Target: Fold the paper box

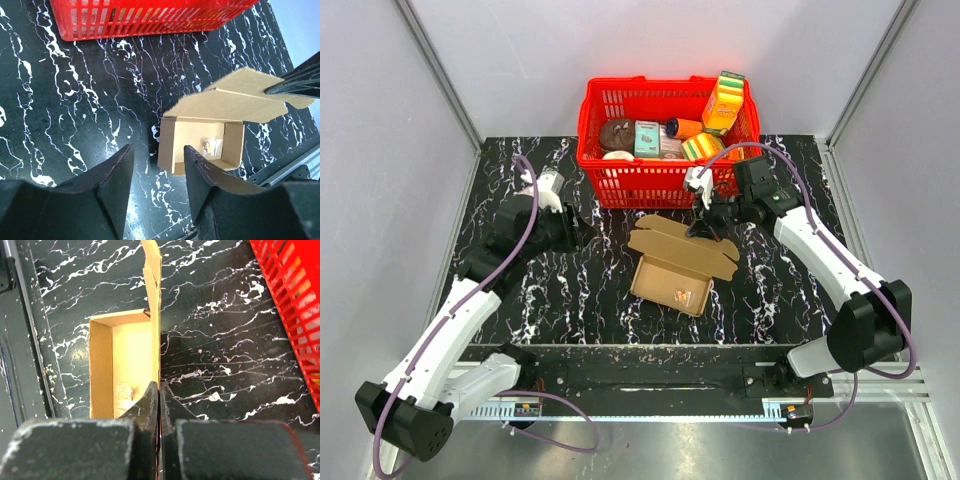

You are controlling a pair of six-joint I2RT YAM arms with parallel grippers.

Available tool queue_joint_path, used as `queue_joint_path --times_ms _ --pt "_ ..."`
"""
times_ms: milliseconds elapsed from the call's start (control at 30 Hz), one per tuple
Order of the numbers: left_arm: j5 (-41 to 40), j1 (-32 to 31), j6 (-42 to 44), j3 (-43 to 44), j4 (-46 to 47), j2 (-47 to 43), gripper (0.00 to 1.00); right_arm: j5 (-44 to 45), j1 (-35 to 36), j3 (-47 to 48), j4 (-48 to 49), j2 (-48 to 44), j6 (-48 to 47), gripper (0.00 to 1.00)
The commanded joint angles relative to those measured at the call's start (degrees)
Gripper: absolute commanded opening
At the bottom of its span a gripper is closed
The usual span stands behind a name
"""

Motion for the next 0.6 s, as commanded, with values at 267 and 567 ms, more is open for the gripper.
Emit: queue_joint_path --times_ms 267,567 --pt "3.19 2.90 0.08 -0.20 -0.11 -1.40 0.49 -1.85 8.29 11.65 -18.47 9.53 -20.65 0.00" --pt "0.64 3.25 0.79 -2.75 -0.55 -2.71 0.49 0.27 11.64 10.26 -11.20 9.20 -19.43 0.02"
